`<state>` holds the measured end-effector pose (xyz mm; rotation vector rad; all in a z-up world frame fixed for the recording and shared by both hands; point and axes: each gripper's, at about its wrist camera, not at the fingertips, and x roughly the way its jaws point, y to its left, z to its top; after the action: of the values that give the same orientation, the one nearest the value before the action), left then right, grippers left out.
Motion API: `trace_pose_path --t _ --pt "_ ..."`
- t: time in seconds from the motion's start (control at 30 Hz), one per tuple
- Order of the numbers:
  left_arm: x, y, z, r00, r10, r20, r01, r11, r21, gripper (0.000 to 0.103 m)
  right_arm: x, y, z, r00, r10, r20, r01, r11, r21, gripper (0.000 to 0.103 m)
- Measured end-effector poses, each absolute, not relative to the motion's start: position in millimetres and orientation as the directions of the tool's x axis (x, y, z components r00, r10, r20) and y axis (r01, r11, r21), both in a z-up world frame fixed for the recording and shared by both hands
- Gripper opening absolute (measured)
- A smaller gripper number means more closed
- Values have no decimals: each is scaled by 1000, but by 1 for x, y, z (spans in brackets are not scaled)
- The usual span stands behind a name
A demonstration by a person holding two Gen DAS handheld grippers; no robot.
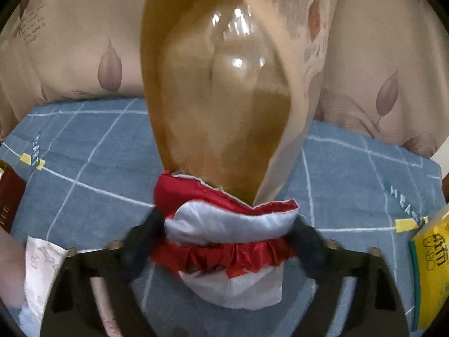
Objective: Organize soft objects
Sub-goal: 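Grasp the red and white cloth bundle with the right gripper, then lift the red and white cloth bundle with the right gripper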
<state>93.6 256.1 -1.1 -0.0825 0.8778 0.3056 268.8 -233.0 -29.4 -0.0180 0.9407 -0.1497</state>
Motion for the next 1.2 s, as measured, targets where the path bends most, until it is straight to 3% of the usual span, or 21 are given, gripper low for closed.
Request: trace_pose_path --t 0.03,0.13,0.23,0.4,0.8,0.93,1.2 --pt "94 255 -1 601 231 -765 -296 954 56 55 269 -234 -33 567 -120 -815 114 991 -66 55" --pt "93 251 1 617 233 -752 -287 956 62 55 261 -236 -35 572 -90 -815 102 994 -39 42" --pt "92 240 4 638 210 -741 -245 967 64 55 250 -237 -35 580 -83 -810 103 994 -28 33" --pt "84 207 18 693 144 -707 -127 989 76 55 219 -249 -30 592 -108 -799 131 991 -37 31" --pt "62 72 61 697 -270 -664 354 935 -9 67 130 -322 -24 580 -175 -796 260 965 -23 31" --pt "63 24 58 623 -370 -689 492 870 -22 69 102 -343 -22 573 -209 -792 306 951 -30 31" --pt "76 -53 35 483 -438 -758 640 767 -36 69 78 -375 -22 577 -198 -793 357 934 27 31"
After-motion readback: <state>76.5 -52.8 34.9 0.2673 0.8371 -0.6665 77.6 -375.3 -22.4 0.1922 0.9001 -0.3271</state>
